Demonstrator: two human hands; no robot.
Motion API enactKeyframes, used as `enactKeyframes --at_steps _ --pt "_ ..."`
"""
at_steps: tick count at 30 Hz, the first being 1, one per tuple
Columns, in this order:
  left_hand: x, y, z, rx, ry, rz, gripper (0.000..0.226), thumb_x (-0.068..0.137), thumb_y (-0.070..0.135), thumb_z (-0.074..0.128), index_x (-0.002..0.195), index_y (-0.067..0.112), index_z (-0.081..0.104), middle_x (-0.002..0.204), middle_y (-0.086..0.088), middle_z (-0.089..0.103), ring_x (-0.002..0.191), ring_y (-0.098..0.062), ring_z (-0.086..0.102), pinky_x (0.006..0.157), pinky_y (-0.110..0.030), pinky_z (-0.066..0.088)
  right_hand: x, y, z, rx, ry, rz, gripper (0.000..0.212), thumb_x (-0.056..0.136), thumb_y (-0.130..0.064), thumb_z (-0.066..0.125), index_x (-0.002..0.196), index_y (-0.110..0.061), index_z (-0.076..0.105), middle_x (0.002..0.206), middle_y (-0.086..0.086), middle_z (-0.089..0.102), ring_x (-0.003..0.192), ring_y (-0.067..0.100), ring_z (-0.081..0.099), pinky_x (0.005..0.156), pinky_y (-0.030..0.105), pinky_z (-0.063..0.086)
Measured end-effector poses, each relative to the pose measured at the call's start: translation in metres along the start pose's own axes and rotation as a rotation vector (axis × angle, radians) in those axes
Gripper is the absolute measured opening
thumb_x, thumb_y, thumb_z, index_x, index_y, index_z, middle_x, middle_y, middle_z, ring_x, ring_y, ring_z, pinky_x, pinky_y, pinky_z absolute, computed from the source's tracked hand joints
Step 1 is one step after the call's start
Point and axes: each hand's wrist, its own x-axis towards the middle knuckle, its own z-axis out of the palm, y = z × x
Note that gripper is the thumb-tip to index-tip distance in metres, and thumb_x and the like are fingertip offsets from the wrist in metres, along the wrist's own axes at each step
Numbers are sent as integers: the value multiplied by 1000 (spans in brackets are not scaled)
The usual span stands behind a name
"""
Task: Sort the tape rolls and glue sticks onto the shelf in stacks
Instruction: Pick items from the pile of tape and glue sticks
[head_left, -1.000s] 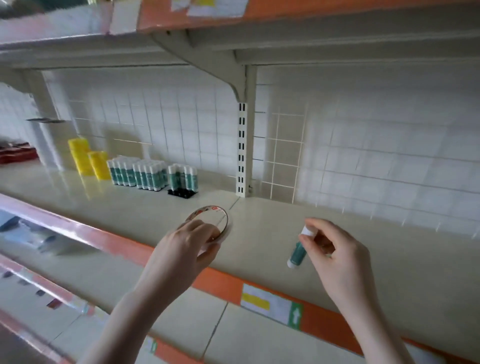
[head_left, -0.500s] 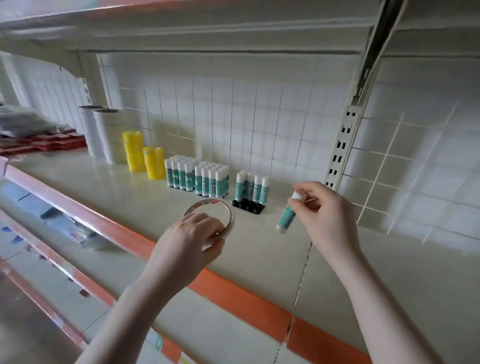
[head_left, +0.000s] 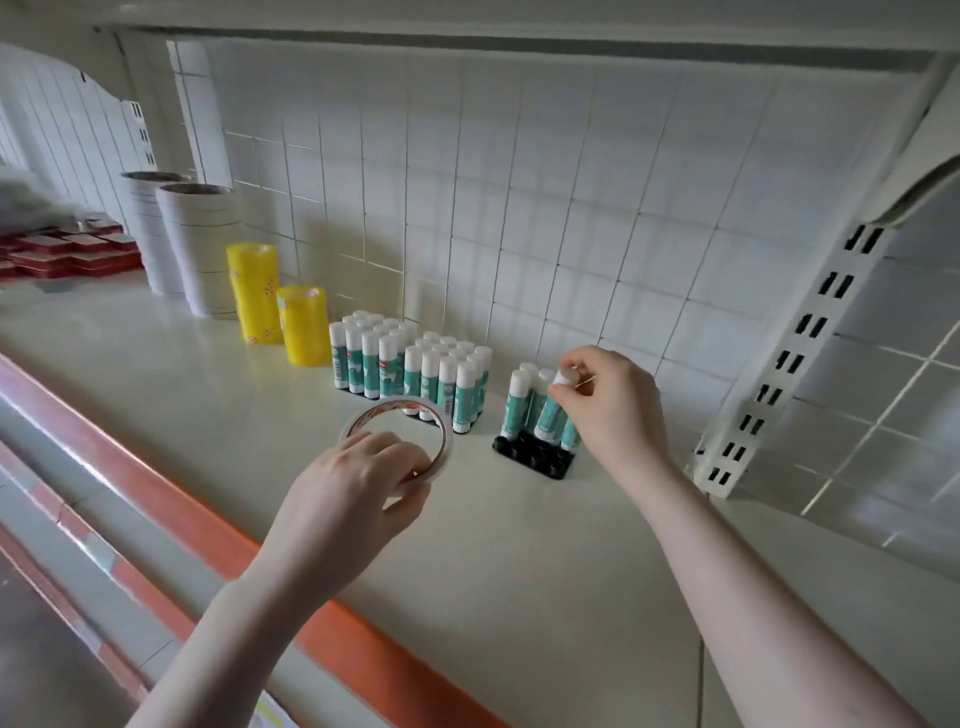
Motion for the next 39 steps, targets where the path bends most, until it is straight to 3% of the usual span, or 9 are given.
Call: enactKeyframes --at_steps 5,10,19,22,25,33,37,39 --pt "3 -17 9 -19 -10 34 20 78 35 47 75 22 61 69 12 55 69 -7 47 54 -19 40 2 4 17 -30 8 15 15 80 -12 67 95 -16 68 91 3 65 78 20 60 62 21 32" --pt "6 -27 12 -64 -44 32 24 79 37 44 75 22 62 70 12 55 65 -6 49 54 -21 42 1 4 26 -58 -1 53 17 81 -12 66 98 -15 68 95 2 64 80 19 60 68 25 40" --pt "4 -43 13 -103 -79 38 22 80 37 44 77 23 62 71 13 55 67 -7 51 55 -21 43 -2 -1 39 -112 62 50 15 82 -9 63 96 -13 69 93 5 61 79 24 59 66 28 39" --pt "3 -47 15 -111 -81 40 22 80 37 44 77 24 62 72 14 55 67 -6 49 57 -18 39 -2 -2 40 -139 83 39 14 86 -12 62 95 -11 72 90 5 59 76 24 56 63 27 32" --pt "3 -50 15 -110 -85 40 23 80 37 44 77 24 62 71 13 55 66 -6 49 57 -18 38 -1 -1 41 -174 58 15 15 89 -13 58 95 -8 72 86 3 51 72 22 50 61 28 29" --pt "7 -52 13 -98 -75 48 24 80 37 43 78 23 62 71 13 55 66 -9 52 55 -20 42 0 1 46 -272 39 -64 18 92 -10 54 91 2 66 87 12 53 75 34 54 61 33 38" --pt "8 -50 13 -86 -64 62 21 79 36 45 77 24 62 70 13 55 65 -8 51 55 -17 38 -5 2 45 -328 89 -176 6 85 -3 63 88 1 67 82 15 58 65 35 57 55 29 39" --pt "7 -50 12 -82 -56 63 20 79 35 46 76 24 62 70 14 55 64 -8 51 55 -18 40 -7 4 44 -349 140 -247 11 77 1 69 89 -1 69 76 13 57 61 33 58 50 28 40"
